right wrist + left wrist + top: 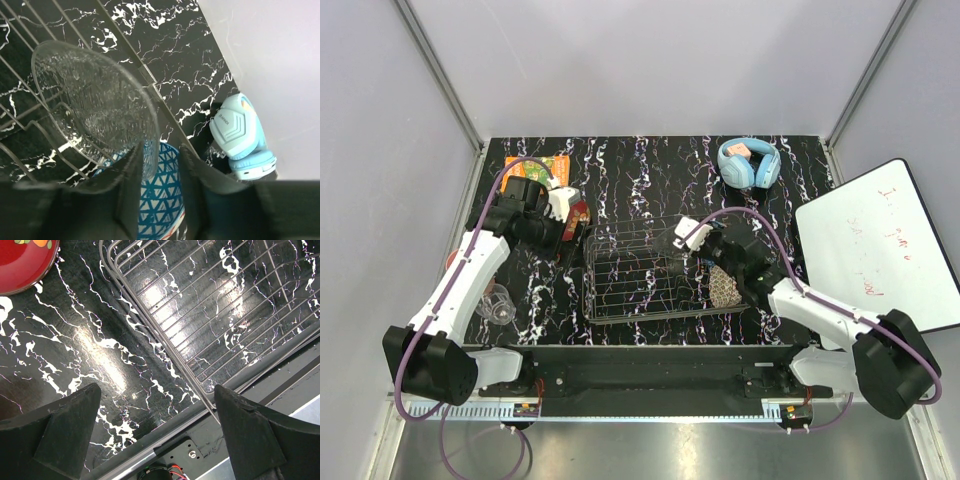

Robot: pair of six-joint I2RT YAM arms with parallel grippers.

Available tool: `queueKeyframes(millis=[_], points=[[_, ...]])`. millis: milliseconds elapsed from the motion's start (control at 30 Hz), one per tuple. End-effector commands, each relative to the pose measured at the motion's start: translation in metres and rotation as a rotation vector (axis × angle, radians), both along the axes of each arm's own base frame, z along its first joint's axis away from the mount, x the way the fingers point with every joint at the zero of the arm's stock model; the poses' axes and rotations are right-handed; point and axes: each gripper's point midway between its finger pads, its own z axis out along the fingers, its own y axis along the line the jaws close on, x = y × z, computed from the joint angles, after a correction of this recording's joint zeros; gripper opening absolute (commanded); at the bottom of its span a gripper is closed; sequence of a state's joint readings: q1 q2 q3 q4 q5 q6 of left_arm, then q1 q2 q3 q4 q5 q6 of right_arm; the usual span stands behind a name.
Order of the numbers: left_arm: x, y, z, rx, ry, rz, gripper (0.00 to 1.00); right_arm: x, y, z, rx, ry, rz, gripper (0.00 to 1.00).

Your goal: Load the mixed dishes into the dish rack

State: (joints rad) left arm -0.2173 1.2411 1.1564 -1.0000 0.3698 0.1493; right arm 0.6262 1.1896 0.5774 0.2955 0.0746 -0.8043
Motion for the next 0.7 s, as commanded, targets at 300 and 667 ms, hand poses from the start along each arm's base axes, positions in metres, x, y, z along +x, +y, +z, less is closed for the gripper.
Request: queueKeyframes(millis=[300, 667], points=[[0.037, 0.026, 0.042, 0.069, -0.171, 0.089, 0.99, 0.003, -0.006, 0.122, 0.351, -0.091, -0.176, 1.00], [0.095, 0.101, 0.022, 0.295, -0.205, 0.255, 0.99, 0.031, 0.030, 0.151, 0.777, 0.279, -0.329, 1.00]])
